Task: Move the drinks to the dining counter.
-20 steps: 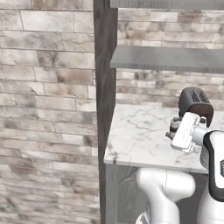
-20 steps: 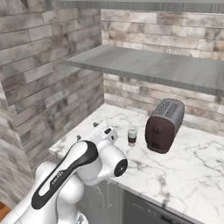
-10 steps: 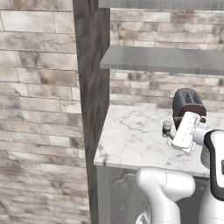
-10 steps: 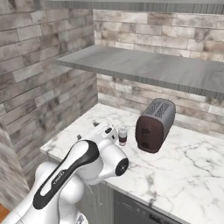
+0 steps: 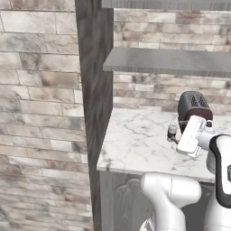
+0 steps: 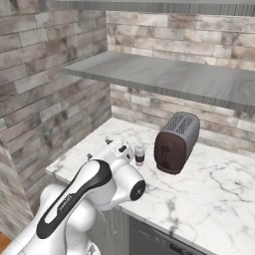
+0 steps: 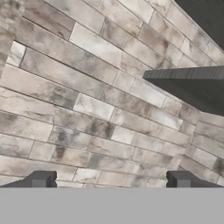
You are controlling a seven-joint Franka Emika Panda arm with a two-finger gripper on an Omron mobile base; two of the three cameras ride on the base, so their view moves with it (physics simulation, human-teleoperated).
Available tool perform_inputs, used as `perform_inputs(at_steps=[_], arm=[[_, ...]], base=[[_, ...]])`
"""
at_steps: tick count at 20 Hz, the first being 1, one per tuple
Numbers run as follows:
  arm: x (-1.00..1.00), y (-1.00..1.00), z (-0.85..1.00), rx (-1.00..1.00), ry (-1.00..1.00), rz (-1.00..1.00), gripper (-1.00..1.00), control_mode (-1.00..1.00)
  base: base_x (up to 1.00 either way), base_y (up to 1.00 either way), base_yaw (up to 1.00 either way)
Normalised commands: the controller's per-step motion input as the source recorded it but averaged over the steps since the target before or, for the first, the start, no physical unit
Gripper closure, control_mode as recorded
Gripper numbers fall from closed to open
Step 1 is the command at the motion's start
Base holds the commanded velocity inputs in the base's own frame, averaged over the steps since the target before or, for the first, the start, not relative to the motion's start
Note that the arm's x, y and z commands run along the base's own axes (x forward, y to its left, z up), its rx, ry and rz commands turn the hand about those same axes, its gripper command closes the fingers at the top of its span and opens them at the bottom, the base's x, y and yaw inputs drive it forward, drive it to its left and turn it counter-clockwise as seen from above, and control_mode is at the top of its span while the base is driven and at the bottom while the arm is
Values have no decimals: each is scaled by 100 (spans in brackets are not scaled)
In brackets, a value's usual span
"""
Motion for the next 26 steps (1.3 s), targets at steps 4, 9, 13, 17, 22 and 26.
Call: perform_inputs(at_steps=[4, 9, 13, 17, 22, 26], arm=[[0, 0, 0, 0, 15, 0, -100, -100], [0, -2, -1, 0, 28, -3, -100, -100], [0, 0, -6, 0, 21, -20, -100, -100], [0, -8, -9, 0, 11, -32, -100, -100], [0, -4, -17, 0, 13, -40, -100, -100], [11, 0, -8, 0, 20, -37, -100, -100]], base=[[0, 0, 0], [0, 0, 0], [0, 0, 0], [0, 0, 0], [0, 0, 0], [0, 0, 0]])
